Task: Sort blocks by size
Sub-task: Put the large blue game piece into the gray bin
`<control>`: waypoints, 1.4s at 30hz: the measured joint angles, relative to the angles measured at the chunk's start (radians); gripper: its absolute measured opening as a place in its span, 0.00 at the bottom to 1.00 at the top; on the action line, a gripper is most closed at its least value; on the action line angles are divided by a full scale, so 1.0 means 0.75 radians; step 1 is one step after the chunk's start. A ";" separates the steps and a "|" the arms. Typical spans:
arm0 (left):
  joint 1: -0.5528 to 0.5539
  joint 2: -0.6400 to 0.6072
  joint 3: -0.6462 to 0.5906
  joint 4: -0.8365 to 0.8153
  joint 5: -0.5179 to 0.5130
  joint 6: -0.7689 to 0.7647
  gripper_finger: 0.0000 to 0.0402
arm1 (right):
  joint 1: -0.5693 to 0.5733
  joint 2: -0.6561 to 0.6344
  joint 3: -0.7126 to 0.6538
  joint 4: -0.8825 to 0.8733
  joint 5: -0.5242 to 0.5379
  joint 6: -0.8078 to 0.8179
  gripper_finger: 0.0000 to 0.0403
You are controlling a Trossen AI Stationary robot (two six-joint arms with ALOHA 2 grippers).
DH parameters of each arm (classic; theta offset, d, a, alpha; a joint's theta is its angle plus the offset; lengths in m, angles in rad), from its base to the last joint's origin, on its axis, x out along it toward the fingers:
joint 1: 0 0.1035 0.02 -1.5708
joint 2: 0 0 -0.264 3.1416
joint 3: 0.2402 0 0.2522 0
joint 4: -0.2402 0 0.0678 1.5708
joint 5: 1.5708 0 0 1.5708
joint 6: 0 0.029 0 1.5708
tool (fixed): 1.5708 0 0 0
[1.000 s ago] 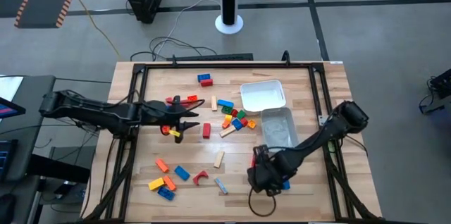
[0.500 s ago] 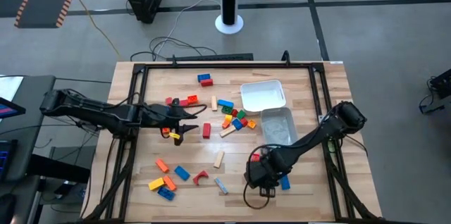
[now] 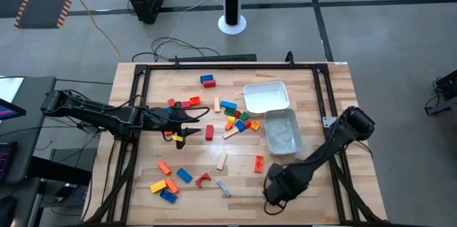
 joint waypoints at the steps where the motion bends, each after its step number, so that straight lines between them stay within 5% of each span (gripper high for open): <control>1: 0.000 0.000 0.000 0.000 0.000 0.003 0.44 | 0.018 0.000 0.000 -0.013 0.000 0.051 0.67; 8: 0.000 0.000 -0.001 -0.033 -0.003 0.013 0.44 | 0.131 0.000 -0.007 -0.027 0.073 0.359 0.67; 18: 0.000 0.000 -0.001 -0.035 -0.004 0.022 0.44 | 0.188 0.000 -0.245 0.288 0.170 0.589 0.67; 42: 0.001 -0.001 -0.001 -0.157 0.047 -0.034 0.44 | 0.079 -0.001 -0.371 0.308 0.288 0.561 0.67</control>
